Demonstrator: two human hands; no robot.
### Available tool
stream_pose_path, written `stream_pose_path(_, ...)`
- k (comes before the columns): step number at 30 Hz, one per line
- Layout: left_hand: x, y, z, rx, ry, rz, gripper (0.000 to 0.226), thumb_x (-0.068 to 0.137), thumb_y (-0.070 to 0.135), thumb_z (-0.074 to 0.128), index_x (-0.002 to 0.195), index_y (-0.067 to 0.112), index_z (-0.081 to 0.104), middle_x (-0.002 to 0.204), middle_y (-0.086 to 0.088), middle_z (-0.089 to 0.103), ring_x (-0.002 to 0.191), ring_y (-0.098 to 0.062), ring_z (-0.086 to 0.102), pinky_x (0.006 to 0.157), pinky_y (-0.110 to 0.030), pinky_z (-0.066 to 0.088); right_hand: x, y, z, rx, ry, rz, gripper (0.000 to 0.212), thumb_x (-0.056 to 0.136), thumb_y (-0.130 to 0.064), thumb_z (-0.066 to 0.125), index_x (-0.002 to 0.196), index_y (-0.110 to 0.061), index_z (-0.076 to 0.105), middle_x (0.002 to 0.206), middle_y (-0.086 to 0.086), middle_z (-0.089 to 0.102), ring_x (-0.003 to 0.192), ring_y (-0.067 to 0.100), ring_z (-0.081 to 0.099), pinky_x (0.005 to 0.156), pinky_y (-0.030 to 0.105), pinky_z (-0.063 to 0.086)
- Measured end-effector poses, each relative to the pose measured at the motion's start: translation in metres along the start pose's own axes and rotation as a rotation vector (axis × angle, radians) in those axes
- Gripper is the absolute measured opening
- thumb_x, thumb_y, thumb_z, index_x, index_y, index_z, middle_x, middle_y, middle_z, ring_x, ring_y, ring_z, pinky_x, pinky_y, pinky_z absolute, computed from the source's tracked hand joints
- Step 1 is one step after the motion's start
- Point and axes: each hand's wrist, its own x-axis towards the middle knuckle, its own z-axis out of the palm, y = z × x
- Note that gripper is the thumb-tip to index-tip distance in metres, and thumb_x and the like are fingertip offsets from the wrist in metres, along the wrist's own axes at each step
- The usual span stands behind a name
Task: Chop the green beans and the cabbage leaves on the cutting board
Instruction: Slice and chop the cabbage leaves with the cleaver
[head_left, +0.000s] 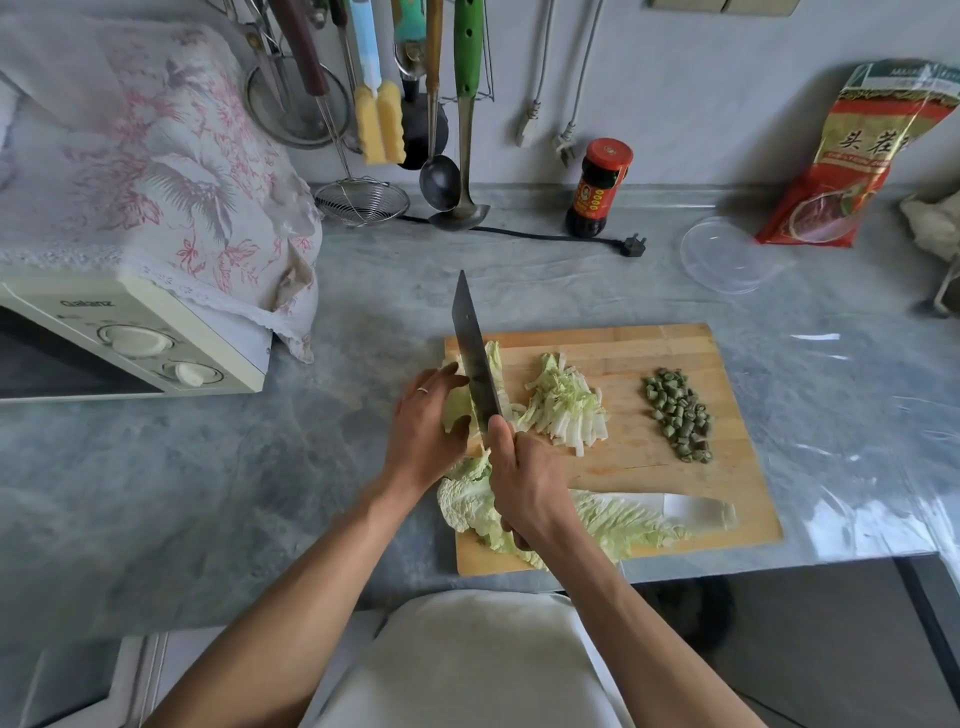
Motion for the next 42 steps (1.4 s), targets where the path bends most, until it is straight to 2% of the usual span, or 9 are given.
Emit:
stream_pose_path(5, 0.0, 0.003, -0.017, -0.217, -0.006, -0.213, 0.051, 0.069, 0.022, 0.061, 0.119, 0.014, 0.065, 0.136, 0.005, 0.052, 0.13, -0.012, 0.045, 0.111, -0.029, 0.035, -0.002, 0.0, 0.0, 0.027, -0.012, 0.024, 0.045, 0.103, -0.046, 0.032, 0.073, -0.017, 0.047, 0.067, 0.005, 0.051, 0.065, 0.023, 0.053, 0.064, 0.031, 0.044)
stream_pose_path(8, 0.011, -0.004, -0.022, -0.243, -0.044, -0.391, 0.043, 0.082, 0.021, 0.066, 0.123, 0.01, 0.063, 0.124, -0.009, 0.063, 0.117, -0.024, 0.06, 0.1, -0.034, 0.048, -0.004, -0.003, -0.002, 0.051, -0.023, 0.042, 0.045, 0.104, -0.047, 0.031, 0.085, -0.01, 0.051, 0.069, 0.008, 0.052, 0.067, 0.025, 0.053, 0.066, 0.034, 0.046)
stream_pose_path(13, 0.029, -0.001, -0.023, -0.114, -0.147, -0.554, 0.046, 0.09, 0.025, 0.07, 0.129, 0.006, 0.058, 0.12, -0.014, 0.066, 0.113, -0.03, 0.062, 0.084, -0.029, 0.043, -0.009, -0.008, 0.001, 0.047, -0.01, -0.011, 0.044, 0.104, -0.046, 0.031, 0.071, -0.02, 0.043, 0.064, 0.003, 0.049, 0.061, 0.024, 0.049, 0.059, 0.031, 0.041)
stream_pose_path(17, 0.035, 0.003, -0.023, -0.047, -0.226, -0.598, 0.023, 0.089, 0.028, 0.07, 0.103, 0.009, 0.066, 0.097, -0.009, 0.069, 0.091, -0.026, 0.064, 0.065, -0.027, 0.038, -0.008, -0.008, 0.005, -0.004, 0.0, -0.03, 0.044, 0.105, -0.044, 0.031, 0.068, -0.022, 0.038, 0.064, -0.001, 0.045, 0.063, 0.023, 0.046, 0.054, 0.024, 0.034)
stream_pose_path(19, 0.036, 0.005, -0.023, -0.073, -0.225, -0.612, 0.015, 0.089, 0.027, 0.069, 0.096, 0.014, 0.065, 0.09, -0.004, 0.066, 0.081, -0.019, 0.059, 0.057, -0.026, 0.038, -0.006, -0.006, 0.007, -0.002, 0.001, -0.049, 0.043, 0.107, -0.037, 0.03, 0.071, -0.015, 0.041, 0.059, 0.0, 0.043, 0.051, 0.008, 0.044, 0.047, 0.016, 0.029)
stream_pose_path(28, 0.037, 0.003, -0.022, -0.163, -0.21, -0.667, 0.011, 0.087, 0.022, 0.071, 0.092, 0.014, 0.066, 0.088, -0.004, 0.066, 0.086, -0.022, 0.063, 0.072, -0.028, 0.044, -0.004, -0.005, 0.011, 0.119, 0.027, -0.03, 0.054, 0.107, -0.038, 0.034, 0.06, -0.013, 0.039, 0.049, 0.002, 0.044, 0.049, 0.026, 0.047, 0.052, 0.042, 0.044)
stream_pose_path(32, 0.036, 0.004, -0.022, -0.234, -0.173, -0.701, 0.017, 0.085, 0.023, 0.072, 0.096, 0.01, 0.072, 0.087, -0.006, 0.071, 0.081, -0.019, 0.066, 0.066, -0.026, 0.046, -0.003, -0.003, 0.013, 0.075, 0.006, 0.013, 0.051, 0.104, -0.046, 0.03, 0.082, -0.006, 0.053, 0.067, 0.014, 0.055, 0.061, 0.028, 0.05, 0.061, 0.037, 0.043)
stream_pose_path(35, 0.034, 0.003, -0.02, -0.27, -0.13, -0.708, 0.014, 0.087, 0.024, 0.073, 0.093, 0.011, 0.071, 0.075, -0.001, 0.067, 0.065, -0.01, 0.06, 0.053, -0.023, 0.04, -0.004, -0.007, 0.012, 0.091, 0.023, -0.033, 0.046, 0.107, -0.036, 0.032, 0.076, -0.006, 0.049, 0.058, 0.005, 0.046, 0.052, 0.023, 0.04, 0.058, 0.035, 0.031)
stream_pose_path(42, 0.036, 0.003, -0.019, -0.333, -0.112, -0.757, 0.017, 0.081, 0.024, 0.075, 0.094, 0.013, 0.075, 0.084, -0.004, 0.073, 0.076, -0.013, 0.067, 0.062, -0.024, 0.047, -0.003, -0.002, 0.016, 0.104, 0.001, 0.031, 0.051, 0.104, -0.046, 0.03, 0.084, -0.005, 0.052, 0.074, 0.014, 0.054, 0.069, 0.028, 0.052, 0.069, 0.038, 0.045)
